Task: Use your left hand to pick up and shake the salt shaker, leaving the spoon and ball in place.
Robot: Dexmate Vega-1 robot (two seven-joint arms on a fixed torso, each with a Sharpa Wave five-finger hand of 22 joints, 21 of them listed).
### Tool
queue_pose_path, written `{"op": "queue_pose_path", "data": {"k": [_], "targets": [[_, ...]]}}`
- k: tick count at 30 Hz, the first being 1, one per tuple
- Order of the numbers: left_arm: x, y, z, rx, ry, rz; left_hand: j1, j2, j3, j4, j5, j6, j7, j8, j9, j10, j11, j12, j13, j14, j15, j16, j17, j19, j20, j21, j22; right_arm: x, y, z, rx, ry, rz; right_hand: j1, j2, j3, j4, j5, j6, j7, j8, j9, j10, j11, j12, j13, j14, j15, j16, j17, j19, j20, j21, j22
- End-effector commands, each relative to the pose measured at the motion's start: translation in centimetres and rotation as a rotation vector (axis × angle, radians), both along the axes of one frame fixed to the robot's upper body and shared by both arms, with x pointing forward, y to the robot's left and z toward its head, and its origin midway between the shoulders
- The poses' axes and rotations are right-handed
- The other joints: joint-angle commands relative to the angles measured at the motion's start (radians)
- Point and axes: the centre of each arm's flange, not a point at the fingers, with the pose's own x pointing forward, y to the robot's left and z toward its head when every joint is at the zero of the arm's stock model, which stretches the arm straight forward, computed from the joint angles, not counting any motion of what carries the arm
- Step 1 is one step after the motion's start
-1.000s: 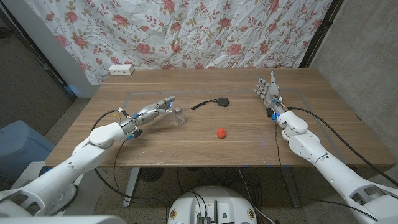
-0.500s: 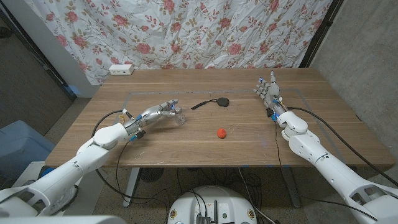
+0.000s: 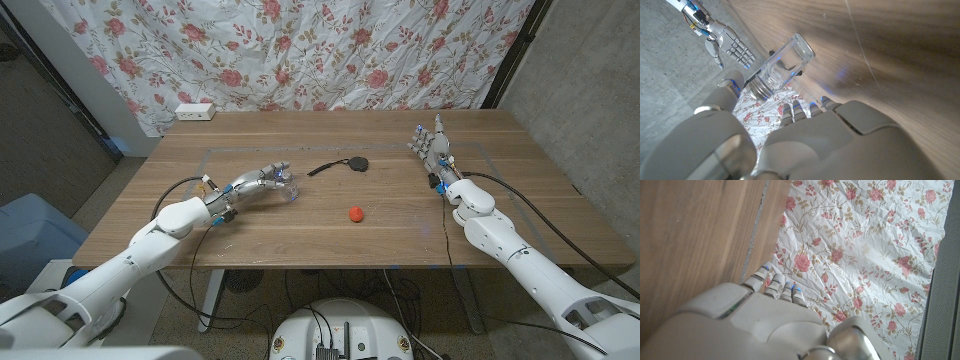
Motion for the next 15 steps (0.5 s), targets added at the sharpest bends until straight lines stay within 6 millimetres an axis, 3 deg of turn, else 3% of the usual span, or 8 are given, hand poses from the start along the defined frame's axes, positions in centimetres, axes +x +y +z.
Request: {"op": "queue_pose_path", "data": {"k": [1,15], "targets": [[0.81,-0.02,0.12,0.040,0.000,-0.004,0.018,-0.003,0.006,0.000,0.001,0.026,0.004,0.013,0.004,0.020,-0.002,0.006,0.002,-0.020,-0.006,0.009,0.002,-0.060,0.010,0.007,0.003,0.00,0.00,0.00,0.000,0.000,0.000,-0.002,0.098,-0.006,0.004,0.006,-0.001,0.008,0.004,0.003,-0.011,0.001,0.004,0.003,-0.006,-0.034,0.005,0.002,0.006,0.003,0.009,0.005],[1.42,0.22,0.38,0.072,0.001,-0.004,0.050,-0.018,0.006,0.000,0.000,0.107,0.004,0.038,0.006,0.102,-0.018,0.022,0.004,0.020,-0.016,0.018,0.001,-0.042,0.011,0.013,0.003,0.00,0.00,0.01,0.000,0.000,0.000,-0.002,0.098,-0.006,0.004,0.006,0.000,0.008,0.004,0.003,-0.009,0.001,0.005,0.004,-0.005,-0.034,0.005,0.003,0.006,0.003,0.009,0.005]]}}
